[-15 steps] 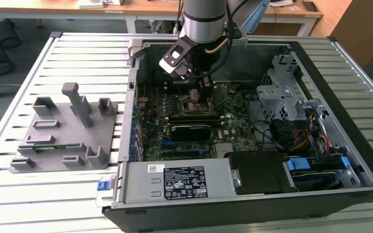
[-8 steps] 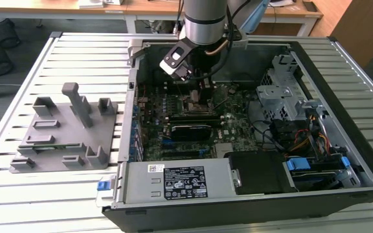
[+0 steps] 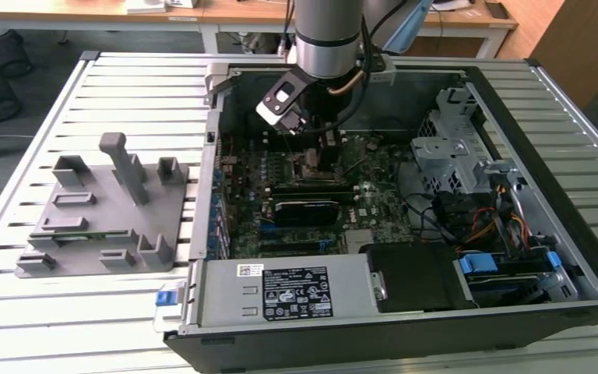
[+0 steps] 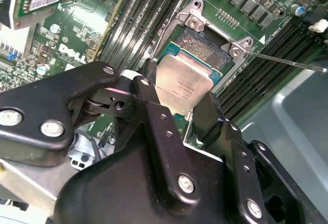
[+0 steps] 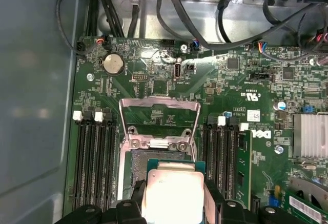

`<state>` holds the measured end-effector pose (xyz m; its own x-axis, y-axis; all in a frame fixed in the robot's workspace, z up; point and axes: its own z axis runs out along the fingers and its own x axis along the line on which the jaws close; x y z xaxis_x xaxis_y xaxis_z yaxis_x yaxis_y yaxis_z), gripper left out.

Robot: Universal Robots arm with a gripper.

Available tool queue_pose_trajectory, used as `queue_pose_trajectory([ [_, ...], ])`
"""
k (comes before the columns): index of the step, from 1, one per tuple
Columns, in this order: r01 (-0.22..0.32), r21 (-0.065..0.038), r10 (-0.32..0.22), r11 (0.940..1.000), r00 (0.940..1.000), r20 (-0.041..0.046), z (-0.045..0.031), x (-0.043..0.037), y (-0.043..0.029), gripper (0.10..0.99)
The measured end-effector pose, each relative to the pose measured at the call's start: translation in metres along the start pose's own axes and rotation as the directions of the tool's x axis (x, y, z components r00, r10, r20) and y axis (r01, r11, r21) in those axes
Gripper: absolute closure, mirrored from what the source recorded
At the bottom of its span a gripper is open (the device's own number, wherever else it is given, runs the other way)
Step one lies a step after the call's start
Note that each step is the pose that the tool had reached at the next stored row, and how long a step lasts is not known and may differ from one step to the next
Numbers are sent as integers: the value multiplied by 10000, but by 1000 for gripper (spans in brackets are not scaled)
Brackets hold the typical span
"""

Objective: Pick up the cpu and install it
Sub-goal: 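Place the cpu into insertion slot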

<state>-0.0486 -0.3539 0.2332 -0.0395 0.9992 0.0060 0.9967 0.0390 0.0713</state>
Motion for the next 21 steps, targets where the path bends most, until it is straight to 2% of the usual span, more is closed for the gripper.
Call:
queue_pose_trajectory([
  [5, 1, -17, -1, 10000, 10000, 1, 22, 44, 0, 553],
  [12, 3, -191, -2, 9998, 10000, 8, 84, 70, -7, 553],
  [21, 67, -227, -67, 9997, 10000, -15, 127, 75, -11, 553],
])
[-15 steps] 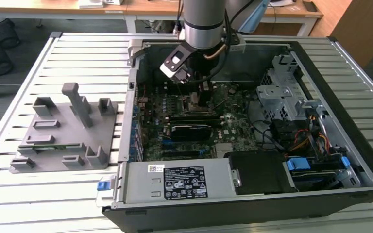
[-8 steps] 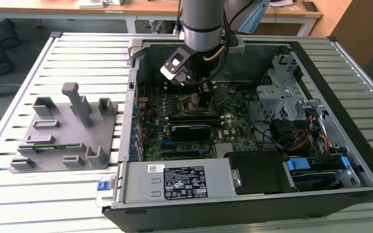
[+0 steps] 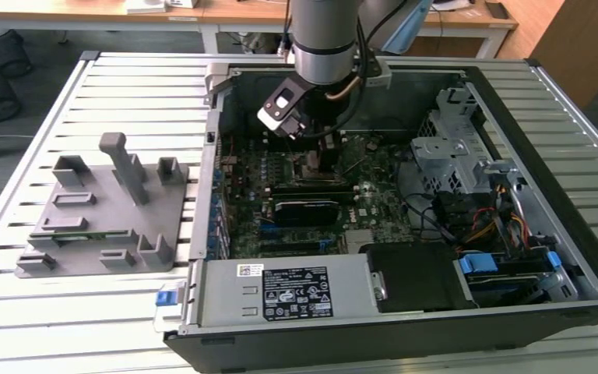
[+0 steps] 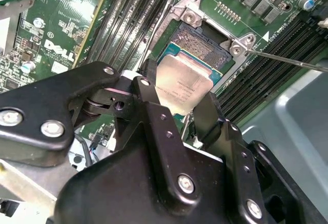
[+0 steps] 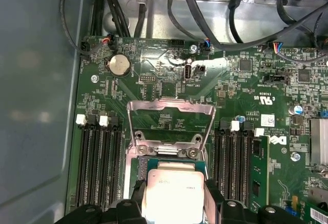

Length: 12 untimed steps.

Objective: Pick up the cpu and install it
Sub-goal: 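Place the cpu into insertion slot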

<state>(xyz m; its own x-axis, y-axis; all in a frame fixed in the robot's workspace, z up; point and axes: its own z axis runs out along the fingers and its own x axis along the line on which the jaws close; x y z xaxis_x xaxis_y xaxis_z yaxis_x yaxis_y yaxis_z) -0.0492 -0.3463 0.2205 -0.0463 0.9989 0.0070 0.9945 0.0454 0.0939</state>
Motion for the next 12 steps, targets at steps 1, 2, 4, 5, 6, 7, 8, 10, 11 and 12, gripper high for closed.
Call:
queue_pose_trajectory([
  [1, 4, -3, -4, 10000, 10000, 0, 8, 1, 0, 553],
  [2, 5, -5, -5, 10000, 10000, -1, 18, 1, -1, 553],
  [4, 4, -7, -4, 10000, 10000, -2, 36, 1, -6, 553],
  [5, 4, -7, -4, 10000, 10000, -1, 42, 1, -8, 553],
  [6, 3, -7, -3, 10000, 10000, -1, 48, 1, -13, 553],
  [7, 4, -7, -4, 10000, 10000, -1, 54, 1, -19, 553],
  [8, 4, -7, -4, 10000, 10000, -1, 60, 1, -26, 553],
  [10, 2, -7, -2, 10000, 10000, -1, 73, 2, -35, 553],
  [11, 1, -7, -1, 10000, 10000, -1, 78, 2, -37, 553],
  [12, -1, -7, 1, 10000, 10000, -1, 84, 3, -38, 553],
])
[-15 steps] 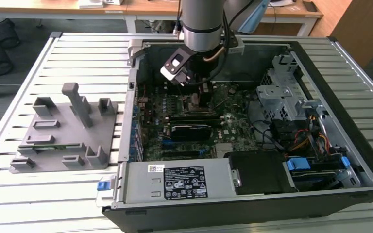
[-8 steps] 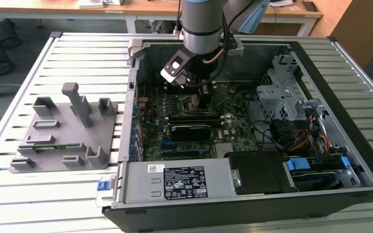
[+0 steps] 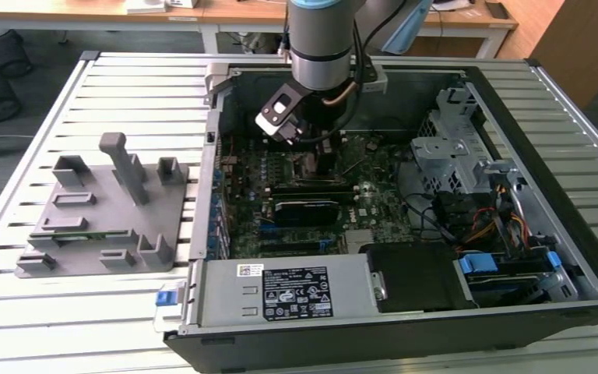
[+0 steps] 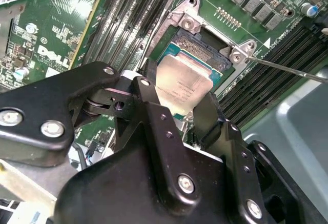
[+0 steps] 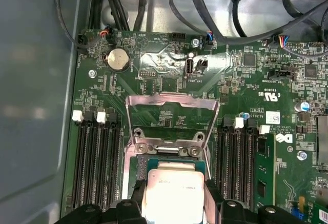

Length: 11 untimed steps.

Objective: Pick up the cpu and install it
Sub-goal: 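Place the cpu into insertion slot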

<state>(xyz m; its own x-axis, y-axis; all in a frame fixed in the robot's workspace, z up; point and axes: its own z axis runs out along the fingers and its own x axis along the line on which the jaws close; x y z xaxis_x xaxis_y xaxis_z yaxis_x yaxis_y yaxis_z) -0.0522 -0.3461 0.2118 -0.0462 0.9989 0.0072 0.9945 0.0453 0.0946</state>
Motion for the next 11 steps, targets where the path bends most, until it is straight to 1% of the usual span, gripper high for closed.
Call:
queue_pose_trajectory([
  [4, -2, 1, 2, 10000, 10000, 2, 17, 8, -22, 553],
  [11, -19, -1, 19, 10000, 10000, 1, 49, 41, -25, 553],
])
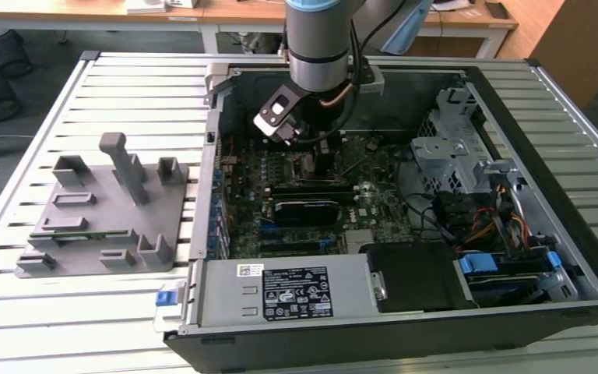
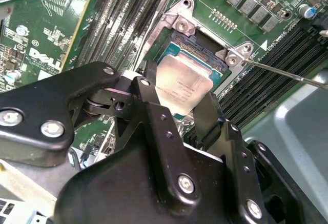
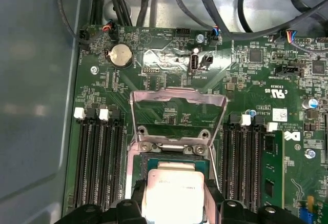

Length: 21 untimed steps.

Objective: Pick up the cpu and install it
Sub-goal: 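Place the cpu into insertion slot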

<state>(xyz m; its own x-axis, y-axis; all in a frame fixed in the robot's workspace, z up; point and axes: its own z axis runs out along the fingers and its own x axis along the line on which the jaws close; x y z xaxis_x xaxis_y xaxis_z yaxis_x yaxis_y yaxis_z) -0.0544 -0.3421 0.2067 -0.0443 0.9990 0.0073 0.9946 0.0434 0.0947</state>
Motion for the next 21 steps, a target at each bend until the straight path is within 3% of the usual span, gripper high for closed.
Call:
queue_pose_trajectory([
  [21, -26, 1, 26, 10000, 10000, 4, 85, 33, -24, 553],
])
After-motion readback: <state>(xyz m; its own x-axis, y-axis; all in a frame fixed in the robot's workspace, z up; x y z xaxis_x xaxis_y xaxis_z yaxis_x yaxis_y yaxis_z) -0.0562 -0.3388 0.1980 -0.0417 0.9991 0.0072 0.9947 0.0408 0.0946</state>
